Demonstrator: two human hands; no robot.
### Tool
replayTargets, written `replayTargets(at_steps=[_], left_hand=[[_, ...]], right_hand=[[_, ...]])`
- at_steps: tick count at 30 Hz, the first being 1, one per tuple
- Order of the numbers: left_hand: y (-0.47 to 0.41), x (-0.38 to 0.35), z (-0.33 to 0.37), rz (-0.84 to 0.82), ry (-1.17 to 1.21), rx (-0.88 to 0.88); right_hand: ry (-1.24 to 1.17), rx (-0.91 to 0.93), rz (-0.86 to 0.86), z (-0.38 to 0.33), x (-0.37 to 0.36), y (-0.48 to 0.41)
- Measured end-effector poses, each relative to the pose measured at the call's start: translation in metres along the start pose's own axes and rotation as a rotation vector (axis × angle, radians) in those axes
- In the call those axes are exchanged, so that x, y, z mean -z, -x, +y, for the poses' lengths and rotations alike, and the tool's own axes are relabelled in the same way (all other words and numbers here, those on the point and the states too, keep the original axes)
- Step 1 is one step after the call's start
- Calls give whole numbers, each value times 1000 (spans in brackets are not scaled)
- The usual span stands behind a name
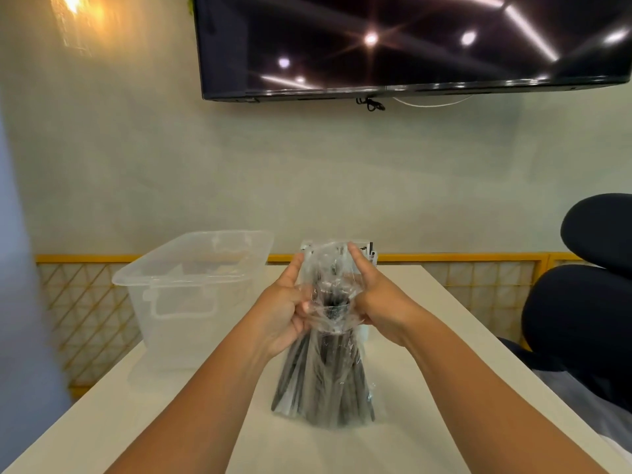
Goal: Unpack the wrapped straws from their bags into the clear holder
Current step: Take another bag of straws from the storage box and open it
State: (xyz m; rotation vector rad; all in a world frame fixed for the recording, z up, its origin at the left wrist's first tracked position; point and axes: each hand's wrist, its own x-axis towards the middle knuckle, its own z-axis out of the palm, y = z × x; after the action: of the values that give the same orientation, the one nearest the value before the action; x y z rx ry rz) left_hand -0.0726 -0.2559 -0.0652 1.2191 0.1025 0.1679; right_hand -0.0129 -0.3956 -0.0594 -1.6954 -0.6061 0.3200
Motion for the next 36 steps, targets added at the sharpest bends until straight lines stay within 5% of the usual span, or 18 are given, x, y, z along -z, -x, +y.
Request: replayTargets(at_steps=[10, 16, 26, 33, 36], left_hand=[[7, 4, 12, 151, -721, -16], [6, 14, 2, 194, -498, 34], [12, 13, -14, 213, 446, 166], [8, 21, -26, 105, 579, 205], [11, 21, -31, 85, 611, 197]], right_hand=[[-265, -49, -25, 19, 1, -6], [-442, -117, 3, 30, 0, -7], [-492, -130, 203, 25, -5, 2], [-415, -232, 130, 34, -1, 2], [-164, -232, 119, 38, -4, 3]])
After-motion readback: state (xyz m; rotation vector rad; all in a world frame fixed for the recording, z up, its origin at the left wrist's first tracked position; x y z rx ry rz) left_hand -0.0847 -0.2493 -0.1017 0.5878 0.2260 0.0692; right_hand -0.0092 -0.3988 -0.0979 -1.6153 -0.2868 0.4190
